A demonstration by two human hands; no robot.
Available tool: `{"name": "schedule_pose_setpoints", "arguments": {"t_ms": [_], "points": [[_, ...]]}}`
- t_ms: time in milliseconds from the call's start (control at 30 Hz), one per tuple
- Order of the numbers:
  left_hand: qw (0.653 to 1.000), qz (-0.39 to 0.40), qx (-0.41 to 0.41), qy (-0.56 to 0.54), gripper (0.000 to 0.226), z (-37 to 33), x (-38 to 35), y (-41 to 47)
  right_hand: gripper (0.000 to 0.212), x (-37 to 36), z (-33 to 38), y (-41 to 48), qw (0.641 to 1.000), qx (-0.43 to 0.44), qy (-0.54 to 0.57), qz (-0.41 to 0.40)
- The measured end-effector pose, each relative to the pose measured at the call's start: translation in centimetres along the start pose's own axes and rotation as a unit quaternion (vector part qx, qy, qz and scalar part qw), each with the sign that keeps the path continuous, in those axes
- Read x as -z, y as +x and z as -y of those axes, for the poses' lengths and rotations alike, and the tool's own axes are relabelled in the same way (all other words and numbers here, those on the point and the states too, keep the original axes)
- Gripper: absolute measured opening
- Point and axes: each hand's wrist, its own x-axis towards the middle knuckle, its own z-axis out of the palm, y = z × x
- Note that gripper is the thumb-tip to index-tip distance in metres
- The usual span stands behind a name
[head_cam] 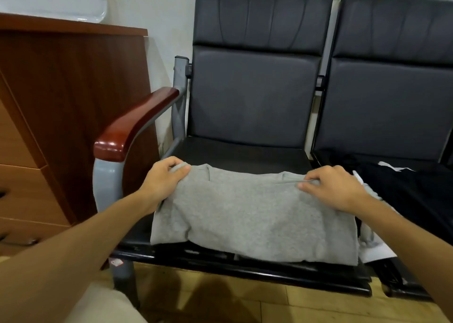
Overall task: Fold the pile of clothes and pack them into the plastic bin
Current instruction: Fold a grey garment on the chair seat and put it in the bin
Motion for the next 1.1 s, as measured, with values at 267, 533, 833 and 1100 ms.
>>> {"name": "schedule_pose_setpoints", "arguments": {"t_ms": [267,533,833,1100], "points": [[0.991,-0.043,-0.004,0.123,0.011,0.9,-1.0,7.4,0.027,0.2,-0.4,7.7,0.988,0.031,-0.153,0.011],[0.976,-0.005,0.026,0.217,0.007,5.3,-3.0,13.9,0.028,-5.1,-3.4,14.0,0.978,0.034,-0.195,0.062],[0.952,0.008,-0.010,0.307,0.057,5.7,-4.5,11.8,0.039,-9.0,-3.9,11.8,0.967,0.074,-0.243,0.010],[0.881,0.113,-0.055,0.457,0.051,3.5,-5.0,3.6,0.043,-9.3,-0.9,5.6,0.979,0.038,-0.088,0.178]]}}
